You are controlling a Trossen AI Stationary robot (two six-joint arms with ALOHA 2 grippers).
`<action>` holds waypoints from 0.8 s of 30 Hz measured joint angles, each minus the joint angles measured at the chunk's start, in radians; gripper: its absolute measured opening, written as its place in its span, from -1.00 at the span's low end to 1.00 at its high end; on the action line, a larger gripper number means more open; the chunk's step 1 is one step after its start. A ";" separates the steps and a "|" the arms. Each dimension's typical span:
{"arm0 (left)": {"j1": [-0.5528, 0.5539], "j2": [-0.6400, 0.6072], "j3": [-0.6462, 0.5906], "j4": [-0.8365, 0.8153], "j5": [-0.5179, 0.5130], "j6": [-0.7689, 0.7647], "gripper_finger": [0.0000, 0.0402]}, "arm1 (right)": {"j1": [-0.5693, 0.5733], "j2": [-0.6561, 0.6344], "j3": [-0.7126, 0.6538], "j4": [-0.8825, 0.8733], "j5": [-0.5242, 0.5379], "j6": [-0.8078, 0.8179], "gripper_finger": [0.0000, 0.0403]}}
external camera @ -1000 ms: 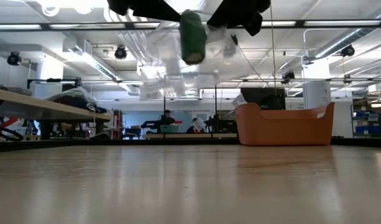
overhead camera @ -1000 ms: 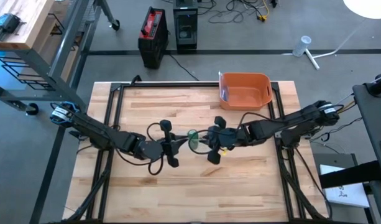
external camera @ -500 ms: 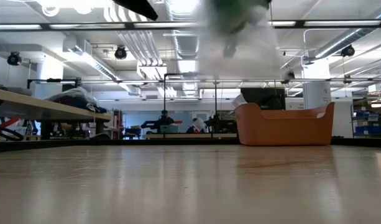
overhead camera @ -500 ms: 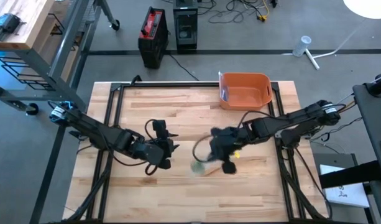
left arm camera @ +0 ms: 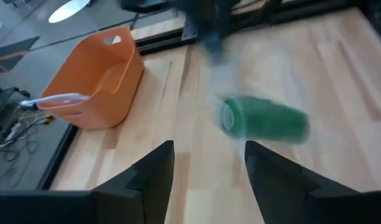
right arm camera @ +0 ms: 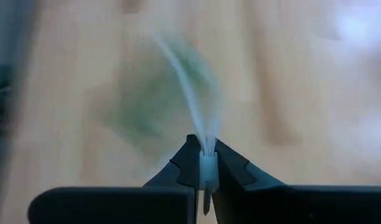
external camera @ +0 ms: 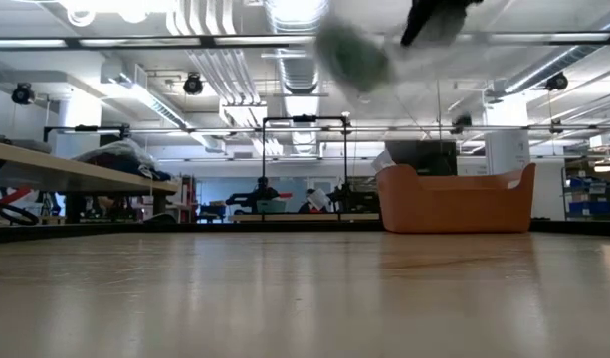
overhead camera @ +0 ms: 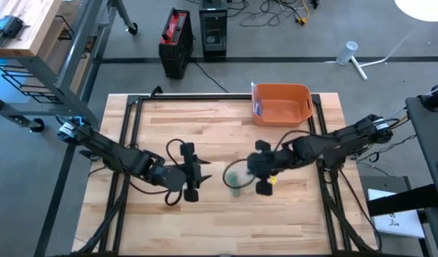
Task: Roll bandage
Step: Put the rolled green bandage inside the transparent zip bag
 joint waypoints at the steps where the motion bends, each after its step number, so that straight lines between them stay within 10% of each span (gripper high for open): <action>1: 0.000 0.006 0.000 0.017 0.003 -0.004 -0.06 | -0.001 -0.001 0.005 -0.038 0.104 0.040 -0.93; 4: -0.014 0.026 0.000 0.053 0.016 -0.037 -0.03 | -0.006 -0.001 0.004 -0.129 0.335 0.157 -0.96; 8: -0.036 0.056 -0.001 0.062 0.023 -0.103 0.01 | 0.036 0.007 -0.017 -0.040 0.085 0.051 -0.92; 12: -0.048 0.090 -0.002 0.062 0.023 -0.170 0.03 | 0.057 0.010 -0.014 -0.093 0.294 0.170 -0.89; 16: -0.054 0.127 -0.007 0.061 0.024 -0.238 0.05 | 0.101 0.012 -0.017 0.013 0.090 0.077 -0.92; 24: -0.049 0.176 -0.116 0.200 0.006 -0.271 0.00 | 0.142 0.012 -0.007 0.028 0.089 0.042 -0.94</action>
